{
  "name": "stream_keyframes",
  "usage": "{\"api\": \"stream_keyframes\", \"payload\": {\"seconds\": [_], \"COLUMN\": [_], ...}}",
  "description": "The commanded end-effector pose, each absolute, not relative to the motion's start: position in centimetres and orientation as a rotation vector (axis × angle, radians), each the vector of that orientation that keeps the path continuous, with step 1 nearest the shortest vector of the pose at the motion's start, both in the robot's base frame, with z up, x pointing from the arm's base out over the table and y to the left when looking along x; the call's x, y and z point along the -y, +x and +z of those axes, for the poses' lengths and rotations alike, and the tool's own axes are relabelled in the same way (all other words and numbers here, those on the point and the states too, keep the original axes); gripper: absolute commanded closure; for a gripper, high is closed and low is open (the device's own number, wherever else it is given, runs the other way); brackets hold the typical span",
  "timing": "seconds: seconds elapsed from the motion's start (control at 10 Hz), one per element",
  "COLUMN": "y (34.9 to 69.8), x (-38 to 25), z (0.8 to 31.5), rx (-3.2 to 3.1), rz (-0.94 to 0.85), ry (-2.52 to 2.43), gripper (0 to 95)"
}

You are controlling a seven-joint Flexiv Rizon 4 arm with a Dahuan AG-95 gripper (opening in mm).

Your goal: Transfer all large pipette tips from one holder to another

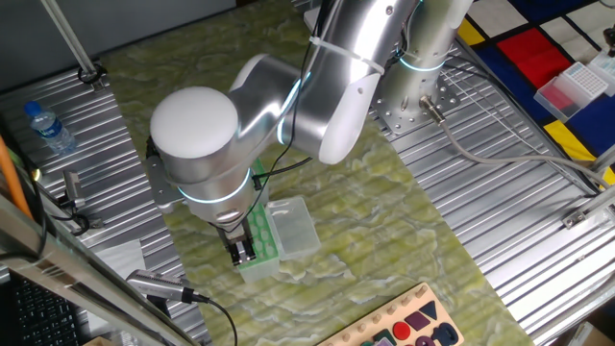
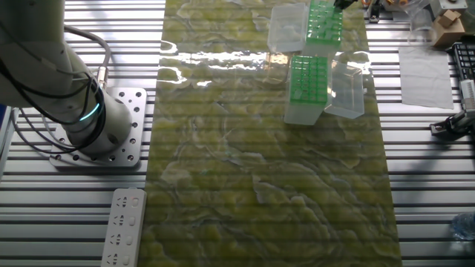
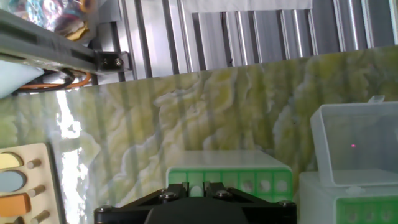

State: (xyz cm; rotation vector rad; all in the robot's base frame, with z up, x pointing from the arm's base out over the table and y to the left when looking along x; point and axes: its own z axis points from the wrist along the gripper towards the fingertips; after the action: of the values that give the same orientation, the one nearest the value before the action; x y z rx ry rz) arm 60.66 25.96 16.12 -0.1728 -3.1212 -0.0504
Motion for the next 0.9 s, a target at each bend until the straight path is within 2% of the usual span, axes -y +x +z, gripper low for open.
{"api": "stream_keyframes", "payload": {"seconds": [0.1,0.5,0.9], "y": [60.6,61.1,61.4], "x": [-25.7,-25.3,-25.0], "z": [17.6,22.0,25.1], "rx": [3.114,3.083,3.051], "rz": [-0.047,-0.053,-0.065], "ry": [-0.141,-0.092,-0.079], "gripper": [95.0,95.0,95.0]}}
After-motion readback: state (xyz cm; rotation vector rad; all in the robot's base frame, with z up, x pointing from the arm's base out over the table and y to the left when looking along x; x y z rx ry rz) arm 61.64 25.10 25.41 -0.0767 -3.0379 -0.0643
